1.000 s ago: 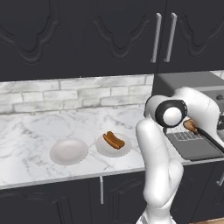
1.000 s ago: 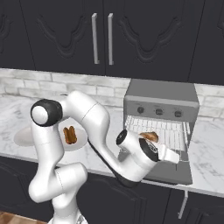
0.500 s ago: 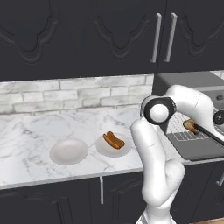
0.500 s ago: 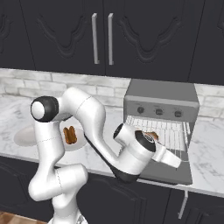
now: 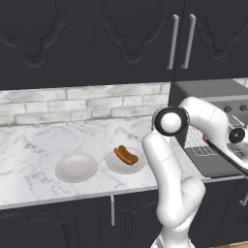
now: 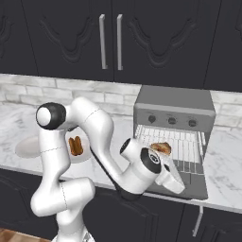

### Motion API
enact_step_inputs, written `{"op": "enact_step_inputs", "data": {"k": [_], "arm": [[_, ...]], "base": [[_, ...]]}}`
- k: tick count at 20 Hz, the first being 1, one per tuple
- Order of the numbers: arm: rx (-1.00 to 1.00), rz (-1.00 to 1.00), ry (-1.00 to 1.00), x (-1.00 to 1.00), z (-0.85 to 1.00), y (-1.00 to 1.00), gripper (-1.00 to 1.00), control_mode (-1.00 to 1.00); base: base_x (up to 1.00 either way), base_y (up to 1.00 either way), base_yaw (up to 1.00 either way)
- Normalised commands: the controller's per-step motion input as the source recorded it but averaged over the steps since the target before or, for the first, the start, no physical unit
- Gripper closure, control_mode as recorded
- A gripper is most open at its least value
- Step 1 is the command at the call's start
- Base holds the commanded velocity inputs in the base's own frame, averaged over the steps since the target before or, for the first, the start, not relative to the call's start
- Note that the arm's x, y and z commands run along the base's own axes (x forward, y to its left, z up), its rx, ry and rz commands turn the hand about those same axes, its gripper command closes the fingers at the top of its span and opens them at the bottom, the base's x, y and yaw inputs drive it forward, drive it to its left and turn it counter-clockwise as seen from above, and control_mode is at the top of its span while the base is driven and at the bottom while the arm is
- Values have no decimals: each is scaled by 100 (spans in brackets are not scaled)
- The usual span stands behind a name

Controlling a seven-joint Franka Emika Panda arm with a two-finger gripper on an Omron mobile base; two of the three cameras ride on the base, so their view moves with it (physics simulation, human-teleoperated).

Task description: Open the toaster oven door. Place the hotdog bun on the top rack in the toaster oven and place the chicken drumstick on the bottom rack.

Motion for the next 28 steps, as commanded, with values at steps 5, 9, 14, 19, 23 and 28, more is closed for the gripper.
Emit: {"op": "enact_step_inputs", "data": {"k": [5, 9, 14, 19, 23, 28], "arm": [[19, -27, -76, -16, 3, 0, -100, -100], [17, -30, -66, -1, 17, 0, -100, -100], [16, -30, -63, 0, 32, 0, -100, -100], [12, -32, -61, 3, 45, 0, -100, -100], [14, -30, -53, 2, 56, 0, -100, -100], [15, -32, -50, 6, 67, 0, -100, -100]], "base": [[0, 0, 0], [0, 0, 0], [0, 0, 0], [0, 0, 0], [0, 0, 0], [0, 0, 0]]}}
